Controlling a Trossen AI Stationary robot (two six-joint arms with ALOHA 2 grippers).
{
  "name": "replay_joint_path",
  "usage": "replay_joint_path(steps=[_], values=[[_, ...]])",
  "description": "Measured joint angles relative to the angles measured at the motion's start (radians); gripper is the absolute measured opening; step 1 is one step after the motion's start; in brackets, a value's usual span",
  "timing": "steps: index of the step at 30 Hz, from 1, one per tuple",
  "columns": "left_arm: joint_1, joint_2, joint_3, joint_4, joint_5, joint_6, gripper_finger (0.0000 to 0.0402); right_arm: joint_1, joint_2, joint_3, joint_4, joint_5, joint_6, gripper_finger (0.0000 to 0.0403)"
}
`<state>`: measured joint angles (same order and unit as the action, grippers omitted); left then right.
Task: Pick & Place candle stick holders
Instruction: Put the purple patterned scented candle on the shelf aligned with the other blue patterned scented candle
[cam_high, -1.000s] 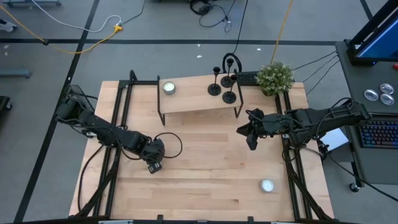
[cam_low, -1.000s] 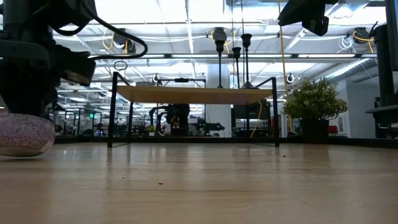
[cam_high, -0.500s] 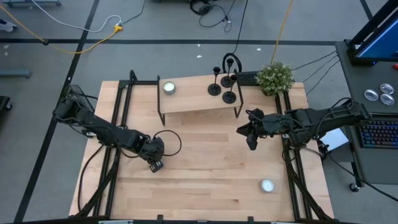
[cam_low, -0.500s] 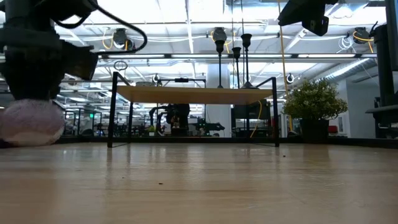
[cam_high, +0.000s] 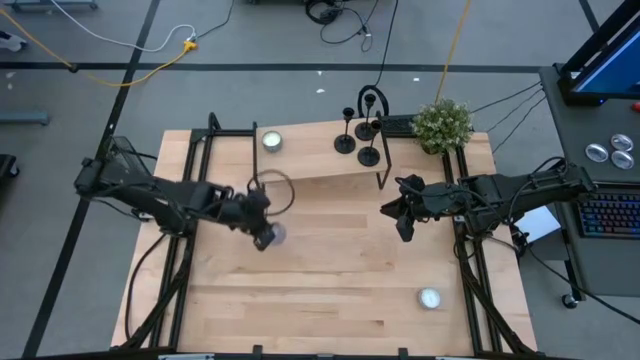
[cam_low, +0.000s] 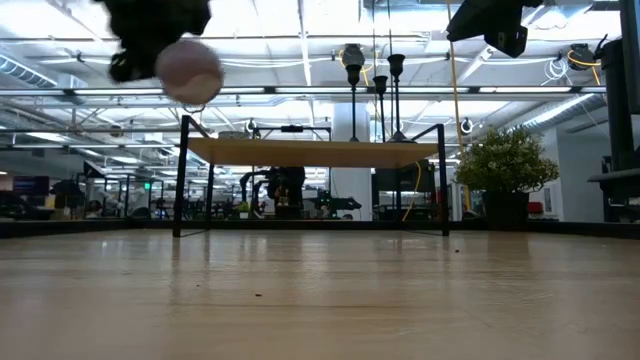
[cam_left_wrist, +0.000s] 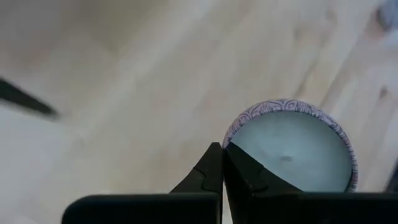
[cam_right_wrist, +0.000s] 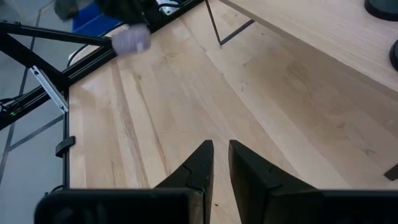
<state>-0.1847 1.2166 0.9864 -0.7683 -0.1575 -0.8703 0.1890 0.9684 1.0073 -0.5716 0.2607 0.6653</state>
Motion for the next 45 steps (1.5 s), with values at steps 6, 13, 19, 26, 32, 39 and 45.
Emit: replay_joint_path(steps=[6, 13, 19, 26, 32, 39, 45], values=[[0.148, 0.085, 0.255, -0.261, -0.1, 0.166, 0.0001, 0.0, 0.0, 0.0, 0.0, 0.0, -0.008, 0.0045], [0.314, 0.2, 0.459, -0.385, -0.165, 0.336, 0.0, 0.0, 0.0, 0.0, 0.0, 0.0, -0.023, 0.0045], [0.425, 0.292, 0.531, -0.456, -0.185, 0.44, 0.0, 0.0, 0.0, 0.0, 0.0, 0.0, -0.026, 0.0045], [0.511, 0.38, 0.534, -0.508, -0.194, 0.517, 0.0, 0.0, 0.0, 0.0, 0.0, 0.0, -0.026, 0.0045], [0.557, 0.402, 0.534, -0.495, -0.21, 0.564, 0.0, 0.0, 0.0, 0.0, 0.0, 0.0, -0.026, 0.0045], [0.589, 0.401, 0.534, -0.477, -0.197, 0.599, 0.0, 0.0, 0.0, 0.0, 0.0, 0.0, -0.026, 0.0045], [0.59, 0.401, 0.534, -0.442, -0.16, 0.613, 0.0, 0.0, 0.0, 0.0, 0.0, 0.001, -0.03, 0.0045]])
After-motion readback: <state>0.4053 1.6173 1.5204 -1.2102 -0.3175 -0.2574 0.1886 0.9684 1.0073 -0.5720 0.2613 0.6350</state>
